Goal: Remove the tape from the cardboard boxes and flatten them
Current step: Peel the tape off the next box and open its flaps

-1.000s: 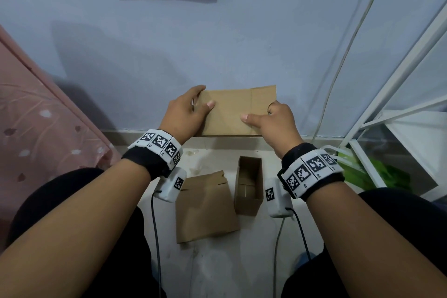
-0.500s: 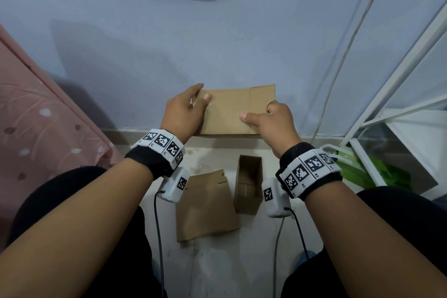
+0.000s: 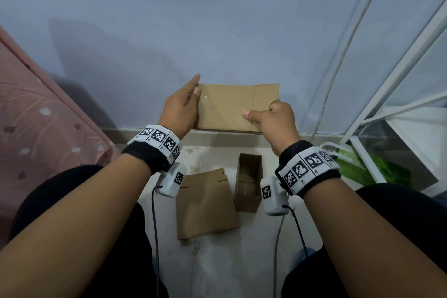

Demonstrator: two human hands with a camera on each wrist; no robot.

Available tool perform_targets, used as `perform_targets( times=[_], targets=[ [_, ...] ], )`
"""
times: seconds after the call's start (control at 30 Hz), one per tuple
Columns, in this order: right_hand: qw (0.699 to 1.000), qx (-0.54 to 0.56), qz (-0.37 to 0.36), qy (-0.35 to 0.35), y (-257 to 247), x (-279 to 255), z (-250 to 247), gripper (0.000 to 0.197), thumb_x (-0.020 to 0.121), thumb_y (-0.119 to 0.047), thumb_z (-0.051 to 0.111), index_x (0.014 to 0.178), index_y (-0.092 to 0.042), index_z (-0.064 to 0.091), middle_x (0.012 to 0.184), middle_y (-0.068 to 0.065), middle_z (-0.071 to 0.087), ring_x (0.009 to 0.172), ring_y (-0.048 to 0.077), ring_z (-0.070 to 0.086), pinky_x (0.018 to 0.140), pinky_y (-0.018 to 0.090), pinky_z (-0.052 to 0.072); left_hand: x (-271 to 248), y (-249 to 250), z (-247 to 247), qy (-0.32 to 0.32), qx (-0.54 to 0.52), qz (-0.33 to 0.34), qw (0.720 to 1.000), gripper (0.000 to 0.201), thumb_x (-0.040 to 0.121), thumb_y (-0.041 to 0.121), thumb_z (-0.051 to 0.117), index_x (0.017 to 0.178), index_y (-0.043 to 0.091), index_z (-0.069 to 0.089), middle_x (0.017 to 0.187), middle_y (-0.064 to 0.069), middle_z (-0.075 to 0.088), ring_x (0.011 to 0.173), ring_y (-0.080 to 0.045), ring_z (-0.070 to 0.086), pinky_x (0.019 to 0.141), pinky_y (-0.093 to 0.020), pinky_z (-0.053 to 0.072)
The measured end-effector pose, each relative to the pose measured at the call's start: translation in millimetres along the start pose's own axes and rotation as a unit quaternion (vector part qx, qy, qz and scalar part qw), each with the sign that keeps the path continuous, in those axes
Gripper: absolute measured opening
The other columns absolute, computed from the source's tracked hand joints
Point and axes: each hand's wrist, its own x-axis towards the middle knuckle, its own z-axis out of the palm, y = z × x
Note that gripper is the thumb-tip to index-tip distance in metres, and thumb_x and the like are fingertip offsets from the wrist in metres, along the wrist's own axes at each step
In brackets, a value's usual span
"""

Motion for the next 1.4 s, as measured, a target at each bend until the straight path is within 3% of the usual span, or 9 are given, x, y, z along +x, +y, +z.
perform_targets(
  times=[0.2, 0.5, 0.6, 0.7, 0.8, 0.9, 1.1, 1.23, 1.4],
  targets=[
    [1.0, 0.01, -0.003, 0.008, 4.4, 0.9, -0.7, 0.059, 0.076, -0.015, 0.086, 0.062, -0.021, 0.029, 0.067, -0.007, 0.042, 0.066, 0.019, 0.05, 0.066, 0.036, 0.046, -1.9, 5.0, 2.9, 0.019, -0.005, -0.019, 1.0, 0.054, 0.086, 0.055, 0.069, 0.13, 0.026, 0.059, 0.099, -0.002, 0.072, 0.094, -0.012, 0.068, 0.081, -0.034, 0.058],
    [1.0, 0.004, 0.014, 0.009, 7.0, 3.0, -1.6, 0.067, 0.077, -0.019, 0.086, 0.068, -0.021, 0.019, 0.071, -0.004, 0.022, 0.06, 0.015, 0.026, 0.06, 0.028, 0.032, 8.6, -8.7, 4.4, 0.048, -0.014, 0.005, 0.999, 0.04, 0.101, 0.036, 0.04, 0.09, 0.006, 0.065, 0.076, 0.002, 0.059, 0.073, -0.016, 0.051, 0.071, -0.032, 0.043],
    [1.0, 0.002, 0.014, 0.013, 5.1, 2.8, 0.4, 0.066, 0.075, -0.022, 0.087, 0.068, -0.02, 0.021, 0.072, -0.002, 0.024, 0.066, 0.018, 0.028, 0.066, 0.034, 0.037, 6.8, -1.9, 3.7, 0.043, -0.038, -0.028, 0.998, 0.045, 0.091, 0.056, 0.053, 0.096, 0.013, 0.066, 0.082, 0.005, 0.066, 0.07, -0.011, 0.059, 0.067, -0.03, 0.05],
    [1.0, 0.006, 0.027, 0.009, 5.7, 3.6, 2.1, 0.059, 0.07, -0.027, 0.087, 0.071, -0.019, 0.029, 0.073, 0.015, 0.039, 0.07, 0.021, 0.039, 0.066, 0.04, 0.046, 4.9, 0.5, 3.3, 0.019, -0.022, -0.022, 0.999, 0.042, 0.083, 0.048, 0.075, 0.114, 0.021, 0.068, 0.092, 0.001, 0.072, 0.083, -0.009, 0.07, 0.07, -0.028, 0.057],
    [0.999, 0.021, 0.03, 0.002, 9.5, 4.8, 0.8, 0.066, 0.074, -0.023, 0.087, 0.069, -0.022, 0.021, 0.073, 0.002, 0.024, 0.069, 0.02, 0.029, 0.065, 0.035, 0.031, 8.8, -3.9, -0.1, 0.027, -0.05, -0.012, 0.998, 0.026, 0.094, 0.034, 0.065, 0.112, 0.018, 0.074, 0.095, 0.002, 0.075, 0.089, -0.014, 0.071, 0.082, -0.035, 0.058],
    [0.999, 0.021, 0.045, 0.007, 9.9, 6.1, -2.9, 0.068, 0.071, -0.023, 0.088, 0.068, -0.023, 0.02, 0.072, -0.001, 0.023, 0.069, 0.02, 0.032, 0.067, 0.035, 0.039, 9.5, -2.0, -1.8, 0.007, -0.154, -0.026, 0.988, 0.027, 0.103, 0.014, 0.051, 0.115, 0.007, 0.074, 0.088, 0.0, 0.072, 0.078, -0.015, 0.07, 0.074, -0.033, 0.058],
    [0.998, 0.028, 0.051, 0.009, 13.3, 10.7, -6.5, 0.07, 0.052, -0.038, 0.087, 0.066, -0.024, 0.02, 0.073, -0.001, 0.026, 0.075, 0.021, 0.044, 0.095, 0.061, 0.053, 4.5, 7.3, -1.0, -0.004, -0.181, -0.058, 0.982, 0.03, 0.106, 0.016, 0.041, 0.109, 0.012, 0.071, 0.081, -0.009, 0.062, 0.064, -0.022, 0.066, 0.06, -0.032, 0.058],
    [0.998, -0.025, 0.049, 0.01, 14.3, 7.8, -1.6, 0.065, 0.064, -0.039, 0.087, 0.07, -0.022, 0.025, 0.078, 0.003, 0.032, 0.075, 0.02, 0.039, 0.068, 0.035, 0.043, 2.7, 6.1, 0.6, 0.031, -0.154, -0.064, 0.985, 0.03, 0.104, 0.021, 0.042, 0.096, 0.006, 0.067, 0.083, -0.011, 0.066, 0.065, -0.026, 0.066, 0.054, -0.029, 0.053],
    [0.989, -0.134, 0.044, 0.033, 15.0, 0.8, -1.1, 0.048, 0.084, -0.042, 0.075, 0.07, -0.018, 0.035, 0.078, -0.005, 0.035, 0.085, 0.022, 0.04, 0.069, 0.032, 0.034, 0.4, 9.4, 3.1, 0.043, -0.146, -0.068, 0.986, 0.032, 0.099, 0.033, 0.051, 0.084, 0.008, 0.063, 0.088, -0.017, 0.071, 0.075, -0.034, 0.074, 0.06, -0.048, 0.062]
  ],
)
